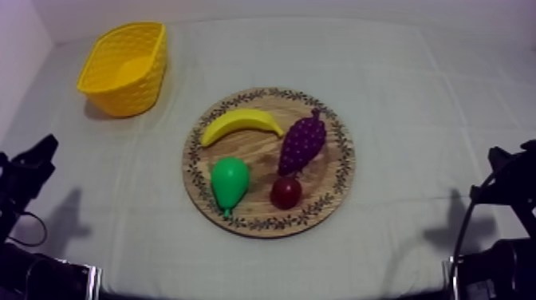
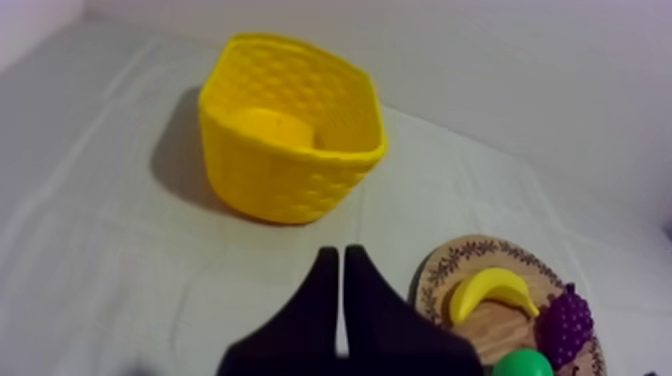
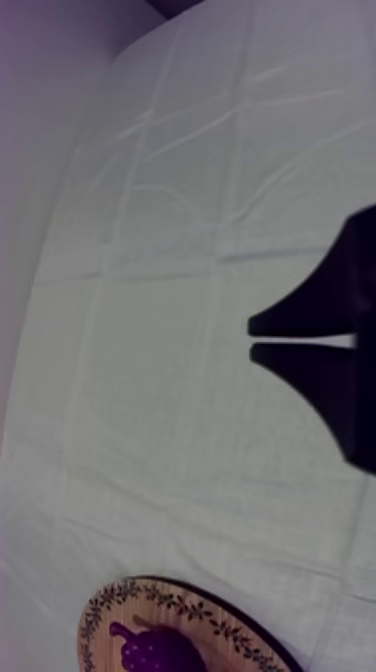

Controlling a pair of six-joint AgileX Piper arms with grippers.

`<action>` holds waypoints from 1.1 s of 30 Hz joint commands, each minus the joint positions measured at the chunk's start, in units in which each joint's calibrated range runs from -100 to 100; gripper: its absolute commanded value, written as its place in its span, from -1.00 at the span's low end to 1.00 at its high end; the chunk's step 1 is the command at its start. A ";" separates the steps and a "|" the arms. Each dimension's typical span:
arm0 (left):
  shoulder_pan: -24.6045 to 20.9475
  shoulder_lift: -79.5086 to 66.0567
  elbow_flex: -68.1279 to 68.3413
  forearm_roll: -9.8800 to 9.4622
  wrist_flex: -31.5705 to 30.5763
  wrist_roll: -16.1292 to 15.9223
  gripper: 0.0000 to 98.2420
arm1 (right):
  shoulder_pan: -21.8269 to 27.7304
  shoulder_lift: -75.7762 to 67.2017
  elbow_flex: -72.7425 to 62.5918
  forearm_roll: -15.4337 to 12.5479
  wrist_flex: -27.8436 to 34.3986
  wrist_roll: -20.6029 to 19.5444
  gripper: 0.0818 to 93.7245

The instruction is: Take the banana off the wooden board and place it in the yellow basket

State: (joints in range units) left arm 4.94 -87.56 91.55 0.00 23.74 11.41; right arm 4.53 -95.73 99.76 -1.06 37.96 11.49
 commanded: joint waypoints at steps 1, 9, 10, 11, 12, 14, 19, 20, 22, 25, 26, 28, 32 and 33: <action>1.64 10.23 -10.02 -0.20 -0.03 -3.51 -1.00 | -0.01 -0.02 0.02 0.01 0.02 0.01 -0.99; 7.76 32.23 -34.96 -0.27 2.91 -13.54 -1.00 | -0.01 -0.02 0.02 0.01 0.02 0.01 -0.99; 8.78 35.01 -37.67 -0.46 3.60 -15.12 -1.00 | -0.01 -0.02 0.02 0.01 0.02 0.01 -0.99; 9.93 37.79 -40.14 -1.01 4.05 -16.28 -1.00 | -0.01 -0.02 0.02 0.01 0.02 0.01 -0.99; 11.17 40.48 -42.40 -1.99 4.37 -16.81 -1.00 | -0.01 -0.02 0.02 0.01 0.02 0.01 -0.99; 13.55 45.58 -46.33 -4.25 4.75 -16.93 -1.00 | -0.01 -0.02 0.02 0.01 0.02 0.01 -0.99; 18.26 56.37 -53.26 -6.30 5.05 -18.82 -1.00 | -0.01 -0.02 0.02 0.01 0.02 0.01 -0.99; 19.06 58.19 -54.24 -6.43 5.07 -19.24 -1.00 | -0.01 -0.02 0.02 0.01 0.02 0.01 -0.99; 20.47 61.59 -55.78 -6.57 5.07 -19.95 -1.00 | -0.01 -0.02 0.02 0.01 0.02 0.01 -0.99; 22.03 65.99 -56.78 -6.67 4.90 -20.88 -1.00 | -0.01 -0.02 0.02 0.01 0.02 -0.01 -0.99; 22.44 67.23 -56.80 -6.68 4.82 -21.09 -1.00 | -0.01 -0.02 0.02 0.01 0.02 0.00 -0.99; 23.10 69.37 -56.48 -6.71 4.72 -21.43 -1.00 | -0.01 -0.02 0.02 0.01 0.02 -0.01 -0.99; 24.08 72.58 -54.47 -7.62 4.89 -20.92 -1.00 | -0.01 -0.02 0.02 0.01 0.02 0.00 -0.99; 24.24 73.19 -53.71 -7.89 5.03 -20.71 -1.00 | -0.01 -0.02 0.02 0.01 0.02 0.00 -0.99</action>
State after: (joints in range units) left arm 29.09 -15.40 37.06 -7.74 28.70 -9.50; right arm 4.53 -95.73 99.76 -1.06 38.01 11.50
